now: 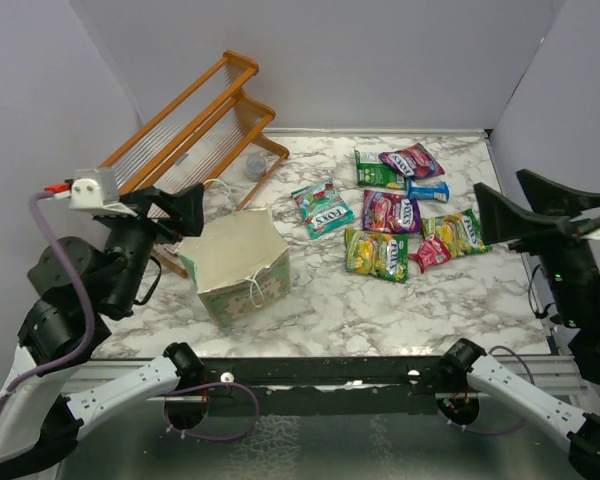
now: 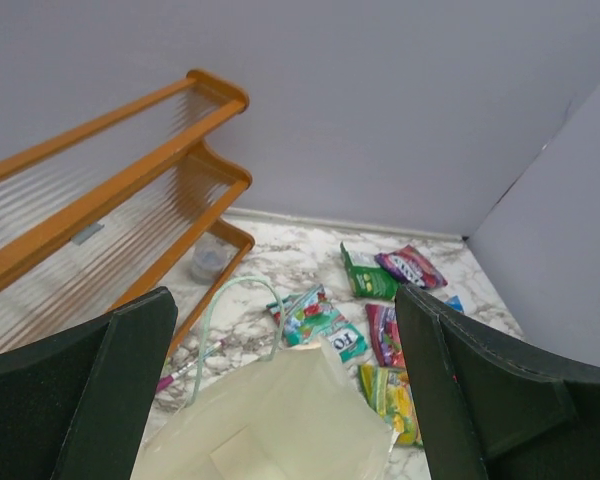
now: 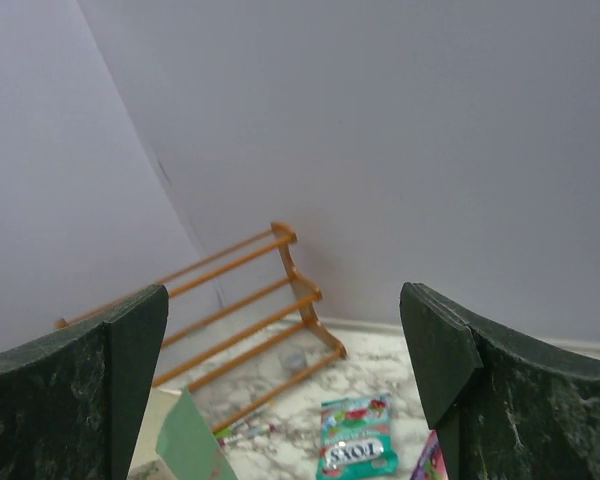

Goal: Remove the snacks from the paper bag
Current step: Reset both arms

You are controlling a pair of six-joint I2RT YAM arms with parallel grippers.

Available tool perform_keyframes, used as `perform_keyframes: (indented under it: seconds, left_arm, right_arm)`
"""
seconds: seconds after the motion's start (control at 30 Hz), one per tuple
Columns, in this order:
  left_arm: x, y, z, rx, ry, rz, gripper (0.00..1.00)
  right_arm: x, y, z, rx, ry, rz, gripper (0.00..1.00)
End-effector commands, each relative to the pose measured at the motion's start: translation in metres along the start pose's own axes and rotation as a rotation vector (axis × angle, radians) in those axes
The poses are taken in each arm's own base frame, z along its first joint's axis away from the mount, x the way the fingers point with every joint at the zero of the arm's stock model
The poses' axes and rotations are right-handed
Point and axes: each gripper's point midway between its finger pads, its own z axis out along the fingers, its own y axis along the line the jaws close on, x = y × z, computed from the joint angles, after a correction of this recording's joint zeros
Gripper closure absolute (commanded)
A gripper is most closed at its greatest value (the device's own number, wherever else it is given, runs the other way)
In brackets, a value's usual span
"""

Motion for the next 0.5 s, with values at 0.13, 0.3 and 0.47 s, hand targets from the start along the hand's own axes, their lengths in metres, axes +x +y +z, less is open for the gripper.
perform_keyframes:
  seconds: [0.13,0.3,0.47]
  left_arm:
    - [-0.042,0.02,-0.03,-0.008,-0.12,-0.05,0.06]
    - [-0.041,0.03,-0.034,-0.038,-0.122,-0.046,0.06]
    - [-0.04,0.03,-0.036,-0.036,-0.108,-0.046,0.06]
  right_arm:
    - [-0.038,0.004,-0.025,-0.053,-0.065,-0.013,0.01]
    - [-0.033,-0.008,-0.02,0.026,-0.052,0.0,0.01]
    - [-0.023,-0.009,-0.015,0.025,-0.022,-0.042,0.01]
